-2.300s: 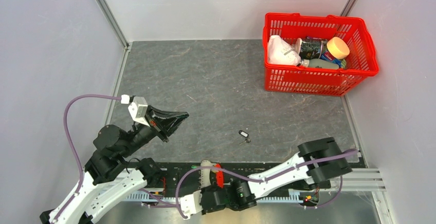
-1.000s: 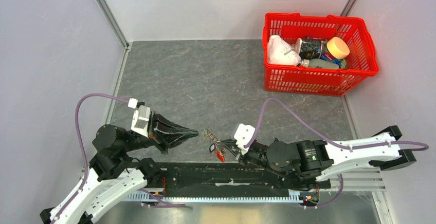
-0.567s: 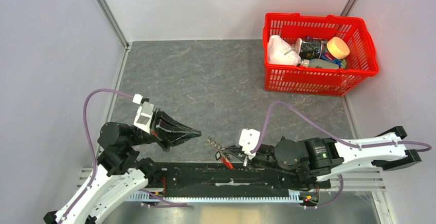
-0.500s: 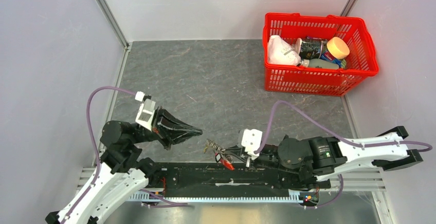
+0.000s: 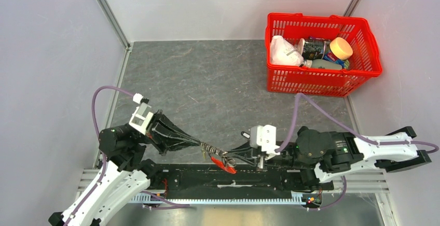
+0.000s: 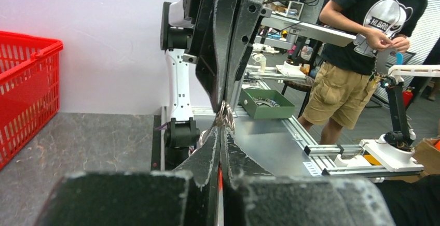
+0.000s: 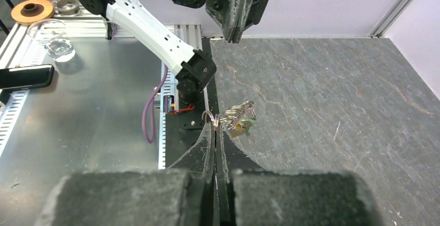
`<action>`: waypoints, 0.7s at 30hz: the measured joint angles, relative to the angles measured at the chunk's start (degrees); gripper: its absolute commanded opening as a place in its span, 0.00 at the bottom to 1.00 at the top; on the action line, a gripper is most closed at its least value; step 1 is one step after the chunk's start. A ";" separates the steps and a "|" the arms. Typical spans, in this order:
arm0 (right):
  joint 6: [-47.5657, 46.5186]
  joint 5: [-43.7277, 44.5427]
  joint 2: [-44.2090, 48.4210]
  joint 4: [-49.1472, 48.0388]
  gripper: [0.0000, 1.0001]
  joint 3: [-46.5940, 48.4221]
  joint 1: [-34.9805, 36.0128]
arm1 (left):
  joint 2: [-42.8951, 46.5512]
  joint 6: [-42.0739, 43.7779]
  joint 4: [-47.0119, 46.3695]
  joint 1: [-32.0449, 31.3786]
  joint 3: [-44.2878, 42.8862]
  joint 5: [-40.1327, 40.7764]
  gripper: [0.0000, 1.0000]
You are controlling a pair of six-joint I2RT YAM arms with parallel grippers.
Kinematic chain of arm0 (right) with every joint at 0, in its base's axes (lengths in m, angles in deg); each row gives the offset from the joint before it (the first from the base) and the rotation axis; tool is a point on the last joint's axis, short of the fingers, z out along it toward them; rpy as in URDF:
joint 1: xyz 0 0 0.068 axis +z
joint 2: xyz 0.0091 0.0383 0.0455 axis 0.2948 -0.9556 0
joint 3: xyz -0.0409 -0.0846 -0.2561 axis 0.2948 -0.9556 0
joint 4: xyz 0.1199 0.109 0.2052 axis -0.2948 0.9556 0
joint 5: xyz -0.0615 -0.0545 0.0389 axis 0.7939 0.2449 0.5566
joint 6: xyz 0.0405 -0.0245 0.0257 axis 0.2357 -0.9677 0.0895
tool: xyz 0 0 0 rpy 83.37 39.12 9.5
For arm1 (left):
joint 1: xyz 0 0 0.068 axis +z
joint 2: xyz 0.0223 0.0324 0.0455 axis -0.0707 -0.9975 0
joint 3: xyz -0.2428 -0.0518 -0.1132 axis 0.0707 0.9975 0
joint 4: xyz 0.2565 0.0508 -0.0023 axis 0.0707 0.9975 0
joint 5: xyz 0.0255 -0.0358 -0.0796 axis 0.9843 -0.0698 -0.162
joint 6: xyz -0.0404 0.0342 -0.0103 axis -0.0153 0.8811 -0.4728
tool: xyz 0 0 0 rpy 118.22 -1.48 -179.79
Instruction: Put the keys on the keyring
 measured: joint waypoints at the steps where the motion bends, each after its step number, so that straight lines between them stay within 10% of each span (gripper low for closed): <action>1: 0.04 -0.02 -1.03 -0.04 0.00 0.70 -0.22 | 0.20 -0.55 -0.96 0.00 0.22 -0.22 0.11; 10: 4.83 -3.67 -7.89 0.68 0.00 4.72 -4.79 | 1.66 -2.29 -4.74 0.00 0.87 -2.01 0.42; 21: 11.41 -10.10 -8.90 0.37 0.00 8.55 -5.68 | 2.99 -1.40 -0.52 0.00 0.17 -2.60 0.51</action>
